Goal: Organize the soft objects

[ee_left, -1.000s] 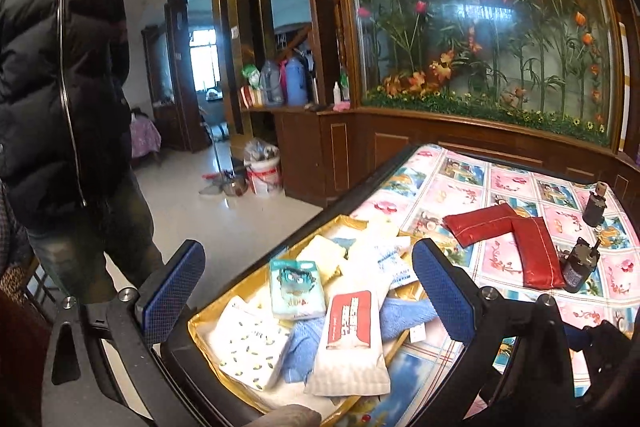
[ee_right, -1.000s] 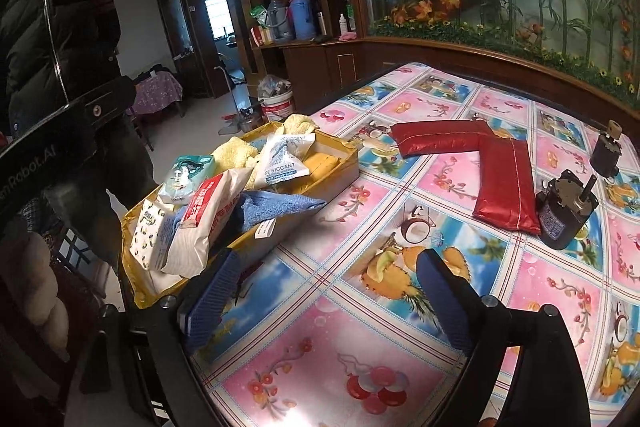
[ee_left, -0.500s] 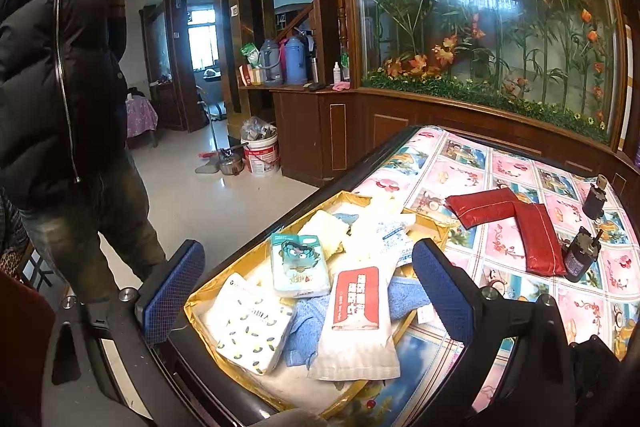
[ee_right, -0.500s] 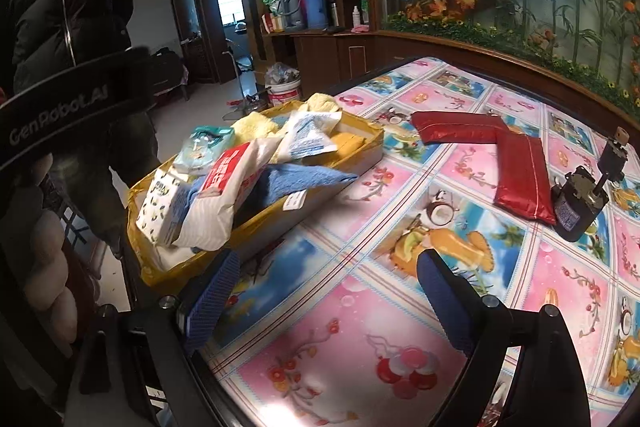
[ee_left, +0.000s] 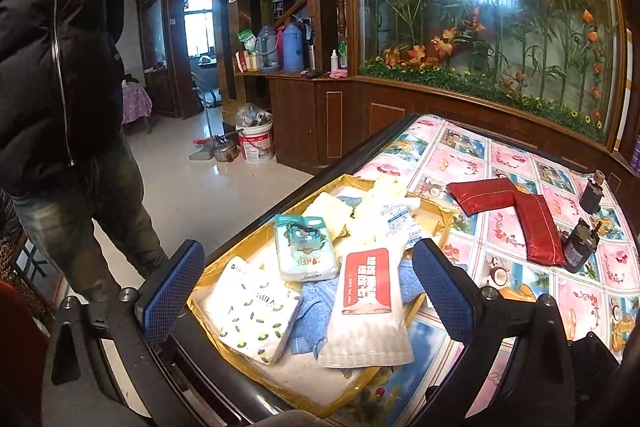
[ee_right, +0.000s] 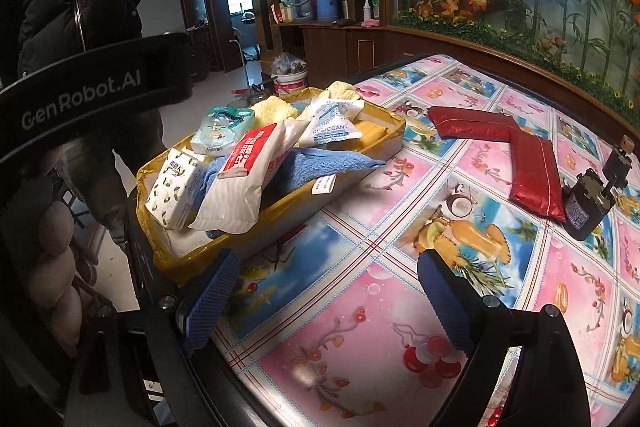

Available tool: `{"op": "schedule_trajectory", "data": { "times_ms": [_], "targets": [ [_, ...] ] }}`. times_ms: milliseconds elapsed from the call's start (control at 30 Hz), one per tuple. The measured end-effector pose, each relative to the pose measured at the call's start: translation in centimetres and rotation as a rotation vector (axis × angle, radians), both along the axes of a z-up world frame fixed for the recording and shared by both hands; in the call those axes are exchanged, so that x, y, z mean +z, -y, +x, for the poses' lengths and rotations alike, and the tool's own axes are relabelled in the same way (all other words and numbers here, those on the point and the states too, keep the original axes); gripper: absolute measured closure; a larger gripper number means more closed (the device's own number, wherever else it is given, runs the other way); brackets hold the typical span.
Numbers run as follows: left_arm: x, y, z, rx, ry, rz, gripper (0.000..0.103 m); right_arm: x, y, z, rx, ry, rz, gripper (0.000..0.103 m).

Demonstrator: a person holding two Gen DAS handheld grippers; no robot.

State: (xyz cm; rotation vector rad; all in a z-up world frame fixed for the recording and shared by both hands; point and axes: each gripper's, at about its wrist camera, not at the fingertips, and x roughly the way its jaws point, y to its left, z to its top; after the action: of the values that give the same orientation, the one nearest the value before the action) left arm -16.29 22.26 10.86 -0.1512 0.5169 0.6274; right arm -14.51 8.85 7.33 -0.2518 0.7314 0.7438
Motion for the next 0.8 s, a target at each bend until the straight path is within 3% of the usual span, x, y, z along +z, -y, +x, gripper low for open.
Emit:
{"op": "schedule_trajectory", "data": {
  "times_ms": [800],
  "targets": [
    [-2.4, -2.4, 1.0, 0.049, -0.057, -0.055, 0.000, -1.9, -2.2, 0.2, 0.041, -0.023, -0.053, 0.011]
  ]
}}
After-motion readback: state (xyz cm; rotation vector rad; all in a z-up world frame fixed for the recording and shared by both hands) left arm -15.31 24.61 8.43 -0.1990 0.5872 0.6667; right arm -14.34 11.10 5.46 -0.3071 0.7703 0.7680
